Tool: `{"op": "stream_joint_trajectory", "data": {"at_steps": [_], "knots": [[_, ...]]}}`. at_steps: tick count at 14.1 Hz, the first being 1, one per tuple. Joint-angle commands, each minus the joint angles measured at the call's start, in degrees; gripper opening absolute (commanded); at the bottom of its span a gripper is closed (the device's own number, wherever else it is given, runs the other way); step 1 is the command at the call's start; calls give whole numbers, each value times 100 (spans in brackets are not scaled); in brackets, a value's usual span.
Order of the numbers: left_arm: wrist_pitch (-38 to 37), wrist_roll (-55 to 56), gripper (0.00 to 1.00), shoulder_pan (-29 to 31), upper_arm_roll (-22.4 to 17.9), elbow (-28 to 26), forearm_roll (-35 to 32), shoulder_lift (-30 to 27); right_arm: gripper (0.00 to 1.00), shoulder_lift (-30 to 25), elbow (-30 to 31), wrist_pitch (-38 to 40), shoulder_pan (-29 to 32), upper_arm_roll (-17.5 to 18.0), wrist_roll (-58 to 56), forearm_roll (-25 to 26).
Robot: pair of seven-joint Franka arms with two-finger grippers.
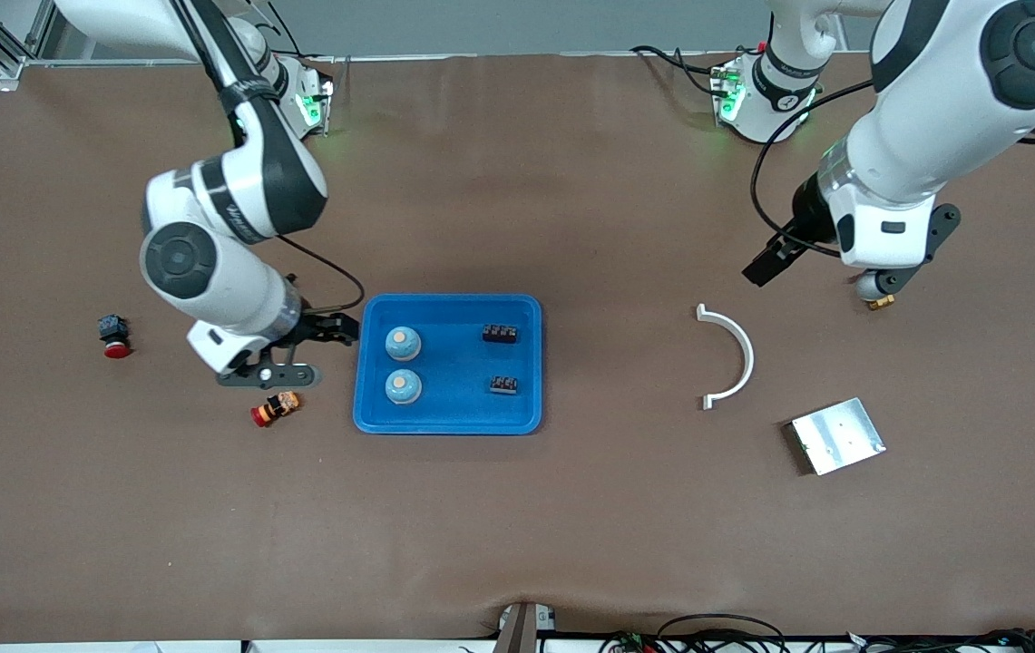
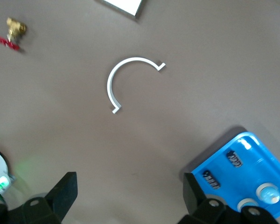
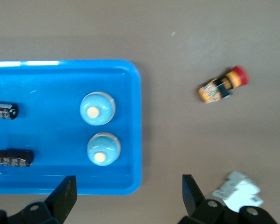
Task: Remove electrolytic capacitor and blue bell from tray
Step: 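Lower the right gripper onto a bell while the left gripper descends to a capacitor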
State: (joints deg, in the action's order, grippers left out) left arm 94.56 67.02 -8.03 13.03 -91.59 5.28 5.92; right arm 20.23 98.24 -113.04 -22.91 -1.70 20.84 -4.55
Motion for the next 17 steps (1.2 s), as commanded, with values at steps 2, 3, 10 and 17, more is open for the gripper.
{"op": "stream_joint_trajectory", "data": {"at_steps": [2, 3, 10, 17], "knots": [[596, 1424, 100, -348, 33, 106, 193, 505, 100, 402, 194, -559, -547, -41, 999, -107], [799, 1863, 100, -488, 33, 115, 167, 689, 100, 420, 395, -840, -582, -15, 1044, -107], [1178, 3728, 100, -1218, -2, 940, -263, 1998, 100, 718, 1153, -2188, -547, 337, 1713, -72], [2021, 5004, 100, -1587, -90, 1486, -527, 2878, 100, 929, 1118, -2196, -556, 346, 2957, -28]]}}
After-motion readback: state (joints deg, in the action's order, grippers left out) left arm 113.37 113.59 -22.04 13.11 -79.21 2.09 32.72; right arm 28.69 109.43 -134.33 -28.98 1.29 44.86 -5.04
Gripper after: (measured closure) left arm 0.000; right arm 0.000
